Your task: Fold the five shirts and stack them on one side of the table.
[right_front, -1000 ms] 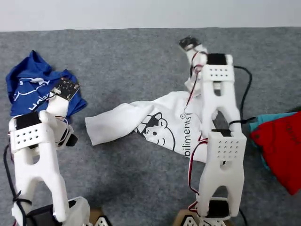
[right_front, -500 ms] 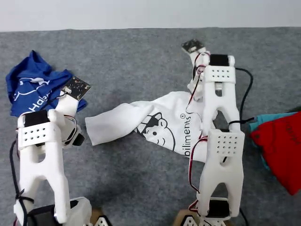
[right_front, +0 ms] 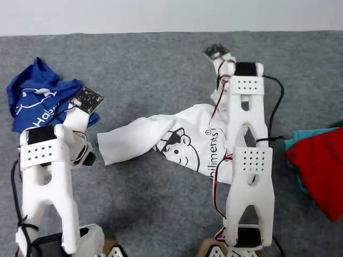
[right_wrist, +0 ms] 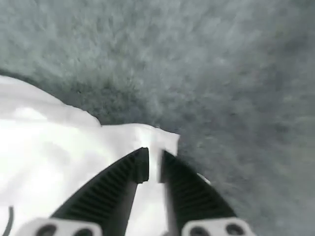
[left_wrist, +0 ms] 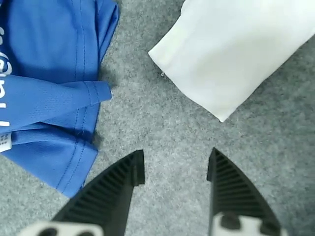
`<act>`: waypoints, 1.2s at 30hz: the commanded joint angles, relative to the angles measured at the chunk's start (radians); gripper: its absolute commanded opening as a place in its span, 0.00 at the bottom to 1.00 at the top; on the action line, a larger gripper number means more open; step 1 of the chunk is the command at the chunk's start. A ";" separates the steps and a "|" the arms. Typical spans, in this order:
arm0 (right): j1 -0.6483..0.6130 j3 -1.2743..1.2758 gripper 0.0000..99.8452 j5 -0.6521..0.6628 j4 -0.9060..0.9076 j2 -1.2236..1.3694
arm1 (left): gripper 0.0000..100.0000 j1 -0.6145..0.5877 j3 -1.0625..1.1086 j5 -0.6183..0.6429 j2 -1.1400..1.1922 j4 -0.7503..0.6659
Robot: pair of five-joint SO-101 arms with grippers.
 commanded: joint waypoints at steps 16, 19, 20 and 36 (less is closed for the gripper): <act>-0.074 0.262 0.15 0.046 0.096 -0.361 | 0.16 0.005 0.022 0.008 -0.026 -0.005; -0.074 0.281 0.28 -0.051 0.073 -0.325 | 0.16 0.005 0.059 0.008 -0.026 -0.005; -0.076 0.281 0.31 -0.052 0.067 -0.305 | 0.16 0.005 0.070 0.008 -0.026 -0.005; -0.166 0.235 0.05 0.054 -0.047 -0.090 | 0.16 0.003 0.104 0.008 -0.034 -0.005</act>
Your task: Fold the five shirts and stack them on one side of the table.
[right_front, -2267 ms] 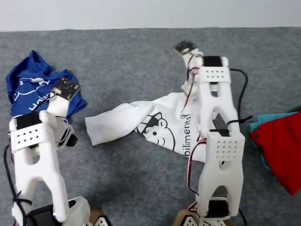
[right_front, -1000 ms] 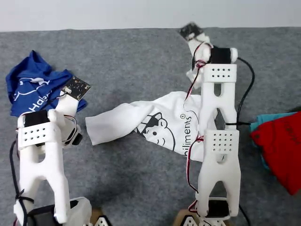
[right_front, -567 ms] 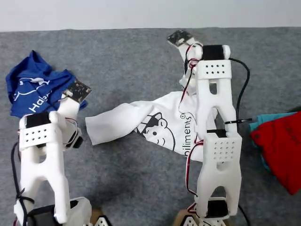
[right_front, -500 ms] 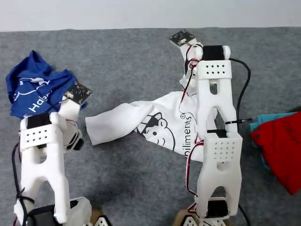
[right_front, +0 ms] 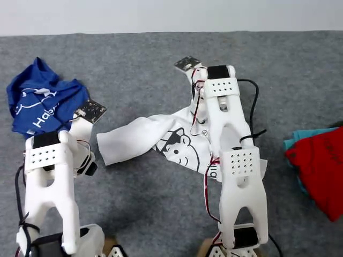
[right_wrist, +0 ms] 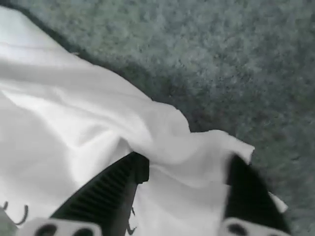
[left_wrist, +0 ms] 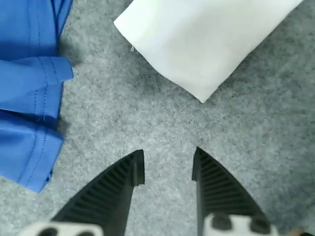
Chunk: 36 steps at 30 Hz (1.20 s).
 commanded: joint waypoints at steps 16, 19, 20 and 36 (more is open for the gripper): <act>-0.068 -0.410 0.01 0.201 0.143 -0.351 | 0.16 0.003 -0.015 0.002 -0.034 0.026; -0.088 -0.199 0.01 0.201 0.145 -0.519 | 0.16 0.003 -0.015 0.002 -0.034 0.043; -0.093 -0.112 0.01 0.201 0.145 -0.582 | 0.16 0.002 -0.016 0.002 -0.035 0.058; -0.220 1.404 0.01 0.084 0.091 -1.423 | 0.16 0.003 -0.077 0.002 -0.035 0.181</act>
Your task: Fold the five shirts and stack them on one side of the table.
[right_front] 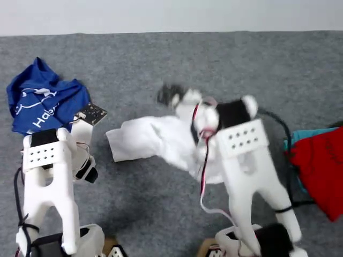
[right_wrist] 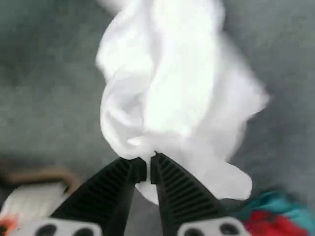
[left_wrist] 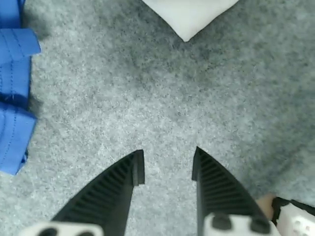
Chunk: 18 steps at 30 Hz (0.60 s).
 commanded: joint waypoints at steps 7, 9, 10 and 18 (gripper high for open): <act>-0.015 0.166 0.25 -0.140 0.016 -0.114 | 0.16 0.003 -0.030 0.002 -0.034 0.029; -0.015 0.094 0.32 -0.157 0.045 -0.116 | 0.16 0.003 -0.030 0.002 -0.034 0.029; -0.012 0.069 0.33 -0.157 0.045 -0.125 | 0.16 0.003 -0.030 0.002 -0.034 0.029; 0.005 0.164 0.33 -0.180 0.047 -0.209 | 0.16 0.003 -0.035 0.000 -0.034 0.026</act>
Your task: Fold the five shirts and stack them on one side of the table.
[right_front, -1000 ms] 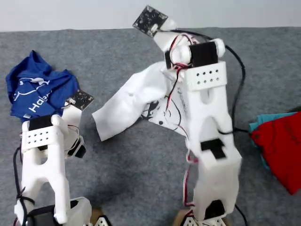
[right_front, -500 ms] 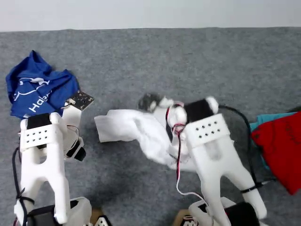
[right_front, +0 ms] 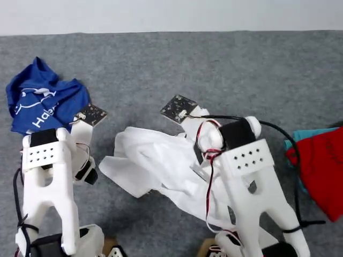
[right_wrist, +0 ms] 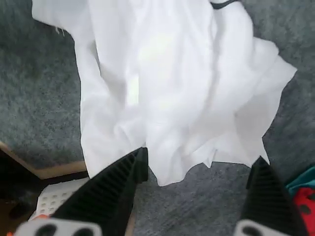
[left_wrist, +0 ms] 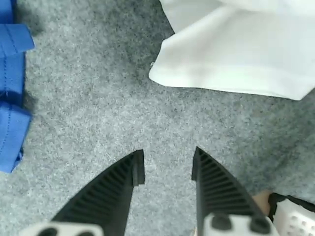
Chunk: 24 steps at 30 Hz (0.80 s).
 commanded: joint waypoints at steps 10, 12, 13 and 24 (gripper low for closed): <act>-0.007 0.253 0.33 -0.008 0.039 -0.165 | 0.16 -0.046 -0.028 0.000 -0.025 -0.072; -0.007 0.269 0.33 0.029 0.039 -0.162 | 0.16 -0.054 -0.028 0.000 -0.025 -0.100; -0.008 0.278 0.33 0.043 0.039 -0.162 | 0.16 -0.054 -0.028 0.000 -0.025 -0.114; -0.311 0.356 0.33 0.103 0.038 -0.157 | 0.16 -0.051 -0.027 0.000 -0.023 -0.169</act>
